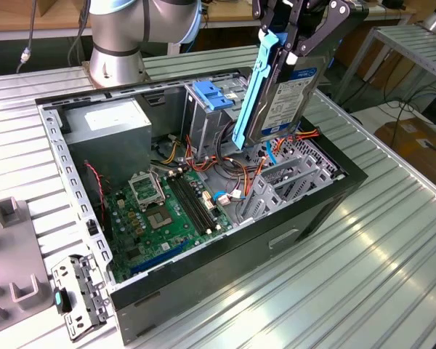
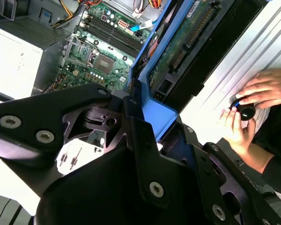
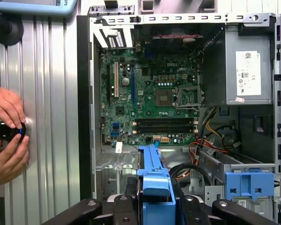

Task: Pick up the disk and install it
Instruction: 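Insert the disk into the insertion slot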

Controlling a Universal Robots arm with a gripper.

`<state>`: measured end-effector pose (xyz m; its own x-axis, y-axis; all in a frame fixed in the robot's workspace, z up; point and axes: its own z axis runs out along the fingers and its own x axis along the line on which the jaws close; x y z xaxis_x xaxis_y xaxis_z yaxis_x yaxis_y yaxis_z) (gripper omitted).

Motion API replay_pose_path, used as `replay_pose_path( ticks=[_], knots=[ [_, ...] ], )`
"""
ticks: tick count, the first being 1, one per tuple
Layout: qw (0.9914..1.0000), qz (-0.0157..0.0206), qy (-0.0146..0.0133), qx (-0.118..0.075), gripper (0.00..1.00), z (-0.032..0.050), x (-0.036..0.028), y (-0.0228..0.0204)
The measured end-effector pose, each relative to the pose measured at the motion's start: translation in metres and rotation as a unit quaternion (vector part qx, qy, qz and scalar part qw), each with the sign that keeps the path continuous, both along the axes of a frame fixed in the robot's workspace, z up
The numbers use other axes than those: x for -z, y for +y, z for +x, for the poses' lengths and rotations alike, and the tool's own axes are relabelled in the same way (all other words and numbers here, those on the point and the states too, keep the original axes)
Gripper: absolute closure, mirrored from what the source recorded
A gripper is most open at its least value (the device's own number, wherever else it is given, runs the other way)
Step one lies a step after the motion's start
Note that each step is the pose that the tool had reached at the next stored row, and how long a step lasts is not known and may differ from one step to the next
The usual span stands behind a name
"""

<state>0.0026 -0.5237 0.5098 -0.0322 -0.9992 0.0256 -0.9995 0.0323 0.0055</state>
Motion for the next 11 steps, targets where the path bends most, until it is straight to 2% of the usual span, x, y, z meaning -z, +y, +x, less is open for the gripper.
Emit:
replay_pose_path(
  ticks=[6, 7, 8, 11],
  knots=[
    [1.0, 0.0001, 0.0, 0.0, 0.63, 0.0001, 0.0009, -0.0002],
    [1.0, -0.0001, 0.0, 0.0, 0.63, 0.0002, 0.0024, -0.0019],
    [1.0, -0.0001, 0.0, 0.0, 0.63, 0.0003, 0.0056, -0.007],
    [1.0, 0.0002, 0.0, 0.0, 0.63, 0.0037, 0.012, -0.0141]
  ],
)
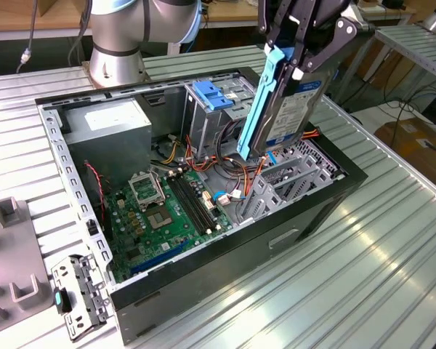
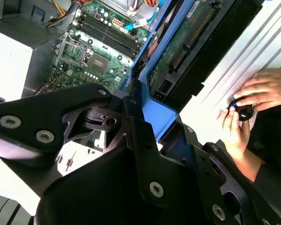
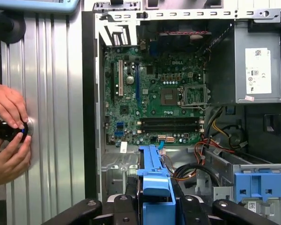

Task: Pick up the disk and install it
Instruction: 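Insert the disk into the insertion slot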

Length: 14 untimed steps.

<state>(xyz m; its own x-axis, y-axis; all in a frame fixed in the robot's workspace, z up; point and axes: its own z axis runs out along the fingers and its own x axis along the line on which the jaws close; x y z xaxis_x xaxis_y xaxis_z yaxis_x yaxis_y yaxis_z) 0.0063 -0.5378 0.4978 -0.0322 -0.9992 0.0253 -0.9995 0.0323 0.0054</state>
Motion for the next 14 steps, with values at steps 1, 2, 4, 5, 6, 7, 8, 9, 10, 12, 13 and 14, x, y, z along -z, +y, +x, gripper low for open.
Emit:
replay_pose_path(
  ticks=[1, 2, 4, 5, 6, 7, 8, 9, 10, 12, 13, 14],
  knots=[
    [1.0, -0.0001, 0.0, 0.0, 0.63, 0.0021, 0.0021, -0.0012],
    [1.0, -0.0002, 0.0, 0.0, 0.63, 0.0055, 0.0041, -0.0017],
    [1.0, -0.0005, 0.0001, 0.0, 0.63, 0.0115, 0.0075, -0.0017],
    [1.0, -0.0006, 0.0001, 0.0, 0.63, 0.0137, 0.0092, -0.0018],
    [1.0, -0.001, 0.0, 0.0, 0.63, 0.022, 0.014, -0.0019],
    [1.0, -0.0011, 0.0, 0.0, 0.63, 0.0273, 0.0164, -0.0021],
    [1.0, -0.0013, 0.0, 0.0, 0.63, 0.0306, 0.0176, -0.0021],
    [1.0, -0.0019, 0.0, 0.0, 0.63, 0.0367, 0.0202, -0.0021],
    [0.99999, -0.0036, 0.0001, 0.0, 0.63, 0.0422, 0.0233, -0.0021],
    [0.99999, -0.0044, 0.0, 0.0, 0.63, 0.0473, 0.0276, -0.0025],
    [0.99999, -0.0049, 0.0, 0.0, 0.63, 0.0517, 0.0306, -0.0033],
    [0.99999, -0.0052, 0.0, 0.0, 0.63, 0.0523, 0.0338, -0.0064]
  ],
)
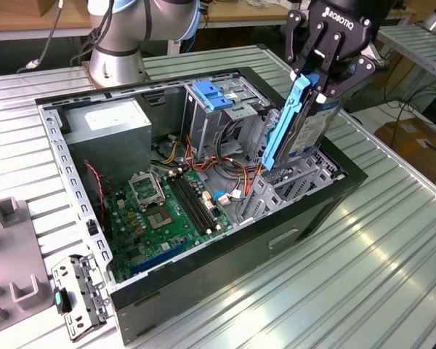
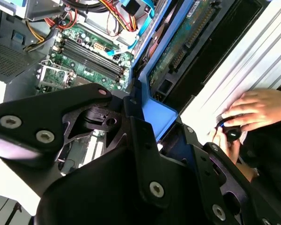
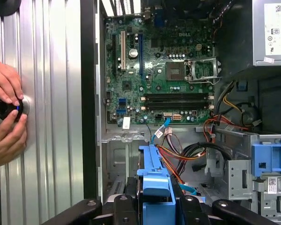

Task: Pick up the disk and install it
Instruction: 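Insert the disk into the insertion slot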

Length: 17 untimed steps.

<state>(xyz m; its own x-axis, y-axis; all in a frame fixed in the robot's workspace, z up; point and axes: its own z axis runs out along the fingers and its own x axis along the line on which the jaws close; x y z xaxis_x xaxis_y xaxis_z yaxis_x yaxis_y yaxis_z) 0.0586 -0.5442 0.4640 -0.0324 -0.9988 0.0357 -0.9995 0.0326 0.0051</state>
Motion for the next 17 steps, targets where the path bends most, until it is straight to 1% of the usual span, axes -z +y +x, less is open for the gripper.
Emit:
replay_pose_path(
  ticks=[1, 2, 3, 5, 6, 8, 11, 13, 15, 17],
  knots=[
    [1.0, -0.0001, -0.0012, 0.0, 0.63, 0.0, 0.0013, -0.0001],
    [0.99999, -0.0001, -0.0049, 0.0, 0.63, -0.0005, 0.0021, -0.0002],
    [0.99997, -0.0001, -0.0071, 0.0, 0.63, -0.0018, 0.0029, -0.0002],
    [0.99997, -0.0002, -0.0072, 0.0, 0.63, -0.0023, 0.0041, -0.0003],
    [0.99997, -0.0002, -0.0071, 0.0, 0.63, -0.0024, 0.0056, -0.001],
    [0.99998, -0.0003, -0.0063, 0.001, 0.63, -0.0024, 0.0069, -0.0018],
    [0.99998, -0.0006, -0.0058, 0.002, 0.63, -0.0024, 0.0104, -0.005],
    [0.99998, -0.0006, -0.0058, 0.002, 0.63, -0.0034, 0.0144, -0.0063],
    [0.99998, -0.0006, -0.0058, 0.002, 0.63, -0.0037, 0.0157, -0.0071],
    [0.99998, -0.0006, -0.0058, 0.002, 0.63, -0.0039, 0.0171, -0.0091]
  ],
)
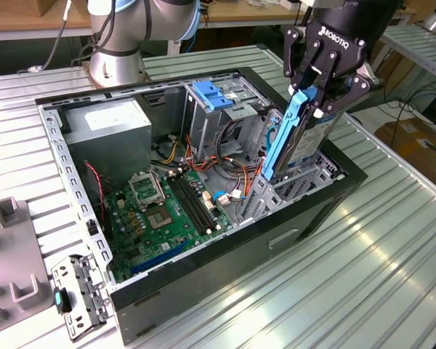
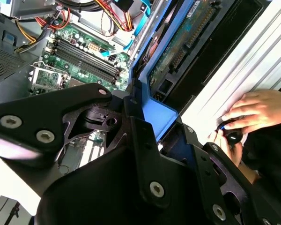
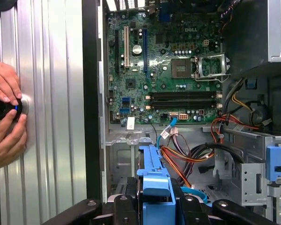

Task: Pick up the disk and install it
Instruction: 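Insert the disk into the insertion slot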

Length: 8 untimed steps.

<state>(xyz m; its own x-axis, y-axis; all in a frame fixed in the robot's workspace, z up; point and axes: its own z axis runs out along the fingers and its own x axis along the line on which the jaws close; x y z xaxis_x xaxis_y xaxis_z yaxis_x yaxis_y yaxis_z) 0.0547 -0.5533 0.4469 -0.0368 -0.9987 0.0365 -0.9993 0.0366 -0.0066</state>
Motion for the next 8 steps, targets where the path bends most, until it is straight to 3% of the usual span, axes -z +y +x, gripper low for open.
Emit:
replay_pose_path(
  ticks=[8],
  knots=[
    [0.99999, -0.0007, 0.0, 0.004, 0.63, -0.0006, 0.0076, -0.0003]
  ],
)
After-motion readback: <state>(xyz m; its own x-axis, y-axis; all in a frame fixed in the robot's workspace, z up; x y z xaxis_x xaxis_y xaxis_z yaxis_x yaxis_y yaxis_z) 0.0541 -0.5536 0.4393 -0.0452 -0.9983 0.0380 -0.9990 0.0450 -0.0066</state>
